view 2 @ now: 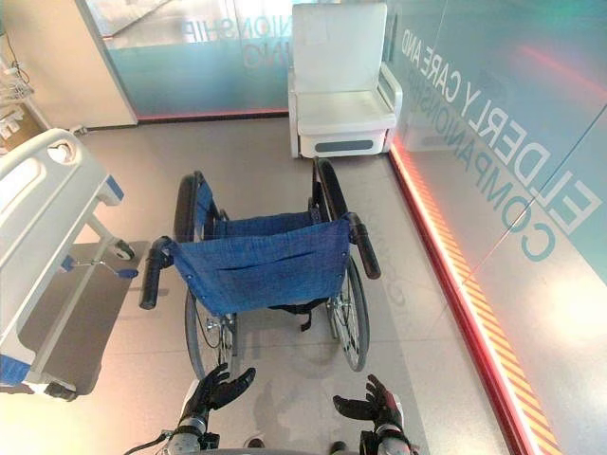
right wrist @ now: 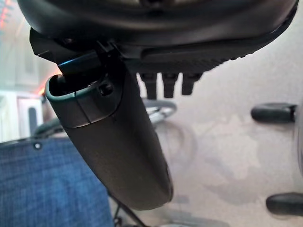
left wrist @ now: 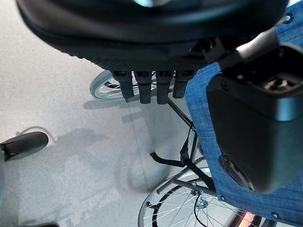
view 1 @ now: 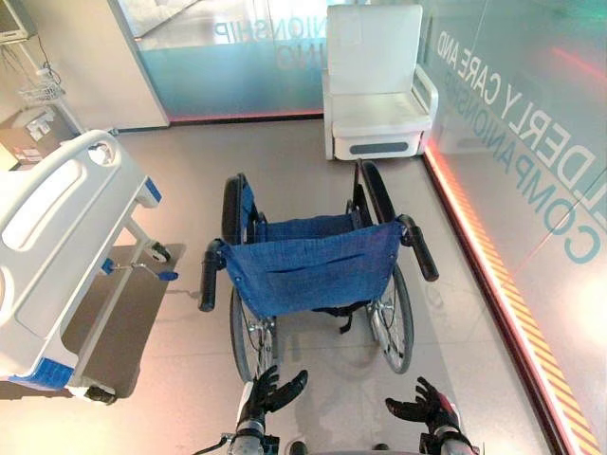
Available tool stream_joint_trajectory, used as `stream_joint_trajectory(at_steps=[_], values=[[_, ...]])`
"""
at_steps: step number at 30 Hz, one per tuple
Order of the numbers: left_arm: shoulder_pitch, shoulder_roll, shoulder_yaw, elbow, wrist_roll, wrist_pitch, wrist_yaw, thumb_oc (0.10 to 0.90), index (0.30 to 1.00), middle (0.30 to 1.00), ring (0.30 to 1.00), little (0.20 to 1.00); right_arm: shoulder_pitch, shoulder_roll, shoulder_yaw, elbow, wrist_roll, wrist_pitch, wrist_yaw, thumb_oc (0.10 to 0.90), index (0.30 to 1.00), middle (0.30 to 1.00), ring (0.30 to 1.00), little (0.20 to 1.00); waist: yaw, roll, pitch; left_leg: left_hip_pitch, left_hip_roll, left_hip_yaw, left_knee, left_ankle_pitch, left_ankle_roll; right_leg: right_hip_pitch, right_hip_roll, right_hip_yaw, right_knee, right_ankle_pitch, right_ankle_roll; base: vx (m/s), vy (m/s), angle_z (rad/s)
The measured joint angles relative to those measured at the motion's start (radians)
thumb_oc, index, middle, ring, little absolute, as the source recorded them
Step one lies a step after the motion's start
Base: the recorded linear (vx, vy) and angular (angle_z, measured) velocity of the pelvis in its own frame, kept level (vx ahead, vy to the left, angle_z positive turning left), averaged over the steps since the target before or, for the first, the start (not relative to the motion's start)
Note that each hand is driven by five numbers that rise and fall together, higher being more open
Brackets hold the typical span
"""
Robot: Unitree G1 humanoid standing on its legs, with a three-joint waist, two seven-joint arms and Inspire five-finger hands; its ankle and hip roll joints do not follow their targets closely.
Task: Push the wheelchair next to the bed
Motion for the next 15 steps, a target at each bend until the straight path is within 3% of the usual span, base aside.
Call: stream_joint_trajectory(at_steps=[15], values=[[0.0, 0.0, 0.001, 0.0, -0.034, 0.0, -0.027, 0.8, 0.9, 0.9, 0.9, 0.9, -0.003, -0.007, 0.0, -0.041, 0.005, -0.016, 0.002, 0.8, 0.9, 0.9, 0.9, 0.9, 0.003, 0.002, 0.001, 0.002, 0.0, -0.002, -0.006, 0.0, 0.0, 0.004, 0.0, -0.003, -0.002, 0.0, 0.001, 0.0, 0.0, 0.0]])
